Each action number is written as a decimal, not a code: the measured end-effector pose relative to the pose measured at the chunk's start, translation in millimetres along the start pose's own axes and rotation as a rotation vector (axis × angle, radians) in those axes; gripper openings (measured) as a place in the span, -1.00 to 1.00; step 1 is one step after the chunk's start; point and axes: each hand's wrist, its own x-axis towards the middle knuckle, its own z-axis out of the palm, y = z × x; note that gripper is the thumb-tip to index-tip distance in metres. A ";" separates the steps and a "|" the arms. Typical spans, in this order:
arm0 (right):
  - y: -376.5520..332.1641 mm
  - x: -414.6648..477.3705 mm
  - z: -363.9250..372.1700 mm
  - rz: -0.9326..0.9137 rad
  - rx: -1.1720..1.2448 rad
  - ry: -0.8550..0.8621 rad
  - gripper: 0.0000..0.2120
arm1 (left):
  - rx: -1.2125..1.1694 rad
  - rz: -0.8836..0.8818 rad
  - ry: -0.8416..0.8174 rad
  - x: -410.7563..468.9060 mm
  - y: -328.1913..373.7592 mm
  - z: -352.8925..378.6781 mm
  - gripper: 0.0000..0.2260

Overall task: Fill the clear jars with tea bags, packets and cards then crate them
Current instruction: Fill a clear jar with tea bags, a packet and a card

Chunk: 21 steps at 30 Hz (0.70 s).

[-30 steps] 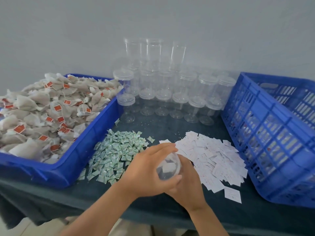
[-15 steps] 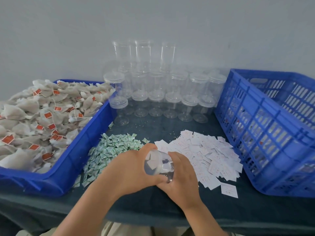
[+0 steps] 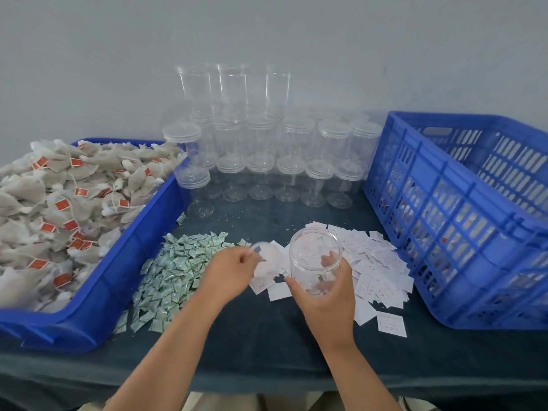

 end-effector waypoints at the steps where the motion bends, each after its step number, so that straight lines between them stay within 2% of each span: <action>1: 0.2 0.0 0.2 0.004 -0.010 -0.007 -0.22 | 0.098 0.004 -0.022 9.2 -1.4 10.2 -0.83; 2: 1.1 -0.3 0.5 0.010 -0.027 -0.012 -0.22 | 0.173 0.008 -0.038 16.4 -2.2 18.9 -0.88; 3: 1.9 -0.8 0.4 0.019 -0.038 -0.013 -0.21 | 0.252 0.015 -0.043 21.6 -2.7 25.8 -0.84; 7: 2.7 -1.2 1.1 0.030 -0.063 -0.034 -0.12 | 0.468 0.082 0.051 29.8 -8.3 38.5 -0.59; 9: 2.0 -0.8 1.0 0.025 -0.086 -0.062 -0.12 | 0.494 0.114 0.084 27.8 -6.9 39.5 -0.54; 12: 1.4 -3.1 -1.2 0.010 -0.067 -0.110 -0.14 | 0.394 0.186 0.109 17.2 -0.1 25.3 -0.67; 14: 1.6 -4.4 -4.4 -0.031 -0.073 -0.151 -0.15 | 0.334 0.224 0.151 7.2 3.3 2.9 -0.77; 18: -4.3 -9.4 -7.9 -0.119 -0.109 -0.283 -0.13 | 0.332 0.235 0.258 -9.6 5.7 -72.8 -0.71; 21: -10.3 -14.6 -6.1 -0.181 -0.112 -0.379 -0.13 | 0.377 0.169 0.275 -1.5 -5.3 -141.3 -0.72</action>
